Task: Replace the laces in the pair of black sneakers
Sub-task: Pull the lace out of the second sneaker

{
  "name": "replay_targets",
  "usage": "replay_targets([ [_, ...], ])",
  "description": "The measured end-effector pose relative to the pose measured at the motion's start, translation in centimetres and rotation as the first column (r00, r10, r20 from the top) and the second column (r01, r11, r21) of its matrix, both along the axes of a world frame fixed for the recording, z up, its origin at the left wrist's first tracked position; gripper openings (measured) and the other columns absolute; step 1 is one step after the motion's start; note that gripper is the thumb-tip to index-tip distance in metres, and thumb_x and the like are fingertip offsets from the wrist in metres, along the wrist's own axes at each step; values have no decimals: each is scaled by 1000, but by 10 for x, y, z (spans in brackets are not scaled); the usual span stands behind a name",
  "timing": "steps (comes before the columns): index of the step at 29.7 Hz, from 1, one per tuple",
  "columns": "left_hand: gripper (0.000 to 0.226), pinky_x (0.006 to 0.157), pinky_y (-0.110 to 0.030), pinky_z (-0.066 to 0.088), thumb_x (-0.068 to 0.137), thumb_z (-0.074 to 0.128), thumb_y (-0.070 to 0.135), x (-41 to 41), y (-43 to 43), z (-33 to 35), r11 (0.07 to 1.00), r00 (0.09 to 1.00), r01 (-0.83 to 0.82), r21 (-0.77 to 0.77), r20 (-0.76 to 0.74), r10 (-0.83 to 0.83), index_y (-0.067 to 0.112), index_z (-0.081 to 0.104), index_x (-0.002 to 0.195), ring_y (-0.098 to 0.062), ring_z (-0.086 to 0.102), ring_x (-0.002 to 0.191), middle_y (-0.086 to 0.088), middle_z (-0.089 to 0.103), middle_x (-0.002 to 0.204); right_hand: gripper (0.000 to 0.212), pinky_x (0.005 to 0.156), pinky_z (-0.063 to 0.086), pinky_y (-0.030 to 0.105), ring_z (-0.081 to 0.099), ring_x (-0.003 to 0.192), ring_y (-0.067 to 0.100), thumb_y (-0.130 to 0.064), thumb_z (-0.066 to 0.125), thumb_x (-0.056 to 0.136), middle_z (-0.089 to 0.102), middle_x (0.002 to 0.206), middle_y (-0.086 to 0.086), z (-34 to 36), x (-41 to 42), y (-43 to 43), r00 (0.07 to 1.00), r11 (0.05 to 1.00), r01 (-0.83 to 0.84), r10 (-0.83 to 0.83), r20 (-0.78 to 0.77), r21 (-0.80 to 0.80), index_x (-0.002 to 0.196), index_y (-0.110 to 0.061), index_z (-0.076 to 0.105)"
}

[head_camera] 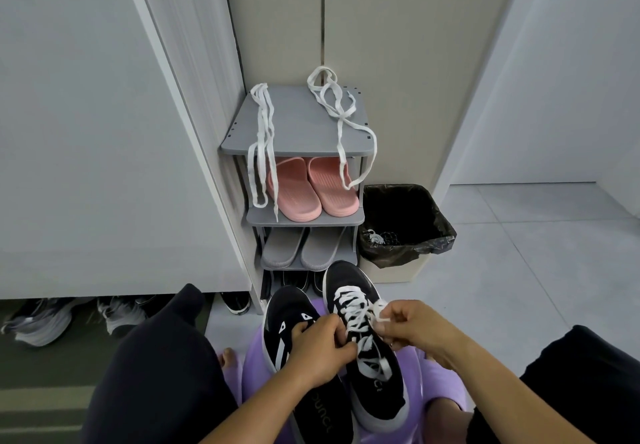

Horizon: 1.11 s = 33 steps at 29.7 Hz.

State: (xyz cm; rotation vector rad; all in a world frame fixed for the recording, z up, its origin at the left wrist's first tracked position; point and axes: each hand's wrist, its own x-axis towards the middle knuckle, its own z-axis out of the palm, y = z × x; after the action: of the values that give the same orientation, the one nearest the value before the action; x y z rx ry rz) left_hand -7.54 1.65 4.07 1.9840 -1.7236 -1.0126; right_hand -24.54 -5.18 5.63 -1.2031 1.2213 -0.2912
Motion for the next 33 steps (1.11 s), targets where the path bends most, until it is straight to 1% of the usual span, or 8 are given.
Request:
replay_targets([
  [6,31,108,-28,20,86,57,34,-1,0,0,1000,1000,-1,2,-7,1,29,33,67,2,41,66,11,43,69,8,49,47,12,50,53,14,-5,60,89,57,63,8,2,-11,-19,863,831,505,-487,135,-231,82,0,61],
  [11,33,106,-28,20,86,57,36,-1,0,-1,1000,1000,17,-1,11,-17,29,31,67,2,40,65,12,43,69,15,53,49,18,55,59,12,-16,66,85,60,68,6,-6,-1,-5,973,975,220,-220,62,10,82,-4,59],
  [14,33,105,-28,19,86,56,36,-2,0,-2,1000,1000,17,-15,18,-16,29,31,67,2,41,65,12,44,71,12,53,46,17,51,55,9,-11,69,82,56,69,7,-12,0,2,995,995,98,-98,3,1,79,-5,59],
  [18,33,103,-26,17,87,54,35,-3,1,-4,999,999,24,-44,37,-22,29,28,67,-7,44,71,12,42,72,21,57,44,26,42,58,12,-8,64,86,46,66,7,-19,8,8,986,969,157,-165,-25,-191,71,-8,50],
  [21,33,102,-26,17,87,54,34,-4,1,-4,999,999,22,-42,34,-21,29,28,68,-8,44,71,11,42,71,32,58,35,26,38,54,9,-20,58,90,43,57,-7,-18,9,11,924,855,-111,-99,-370,-506,65,-21,38],
  [26,32,105,-27,17,87,55,33,-3,0,-4,1000,1000,13,-26,21,-13,28,30,67,-3,41,66,11,42,69,37,58,31,24,38,52,5,-22,55,91,41,56,-11,-15,8,16,909,693,-248,-75,-410,-677,66,-29,29],
  [29,32,105,-27,18,86,56,36,-3,0,-4,999,1000,10,-30,26,-9,30,30,68,-3,44,69,12,44,71,30,61,39,21,44,59,7,-15,61,87,48,65,-10,-20,10,23,951,642,-226,-17,-308,-733,69,-23,40],
  [33,29,105,-27,18,84,61,35,-4,1,-2,998,999,-27,-57,-29,25,33,34,77,4,46,70,14,47,73,28,61,43,22,45,54,6,-11,66,84,50,56,-7,-20,9,19,974,873,96,-181,-134,-477,64,-17,47],
])
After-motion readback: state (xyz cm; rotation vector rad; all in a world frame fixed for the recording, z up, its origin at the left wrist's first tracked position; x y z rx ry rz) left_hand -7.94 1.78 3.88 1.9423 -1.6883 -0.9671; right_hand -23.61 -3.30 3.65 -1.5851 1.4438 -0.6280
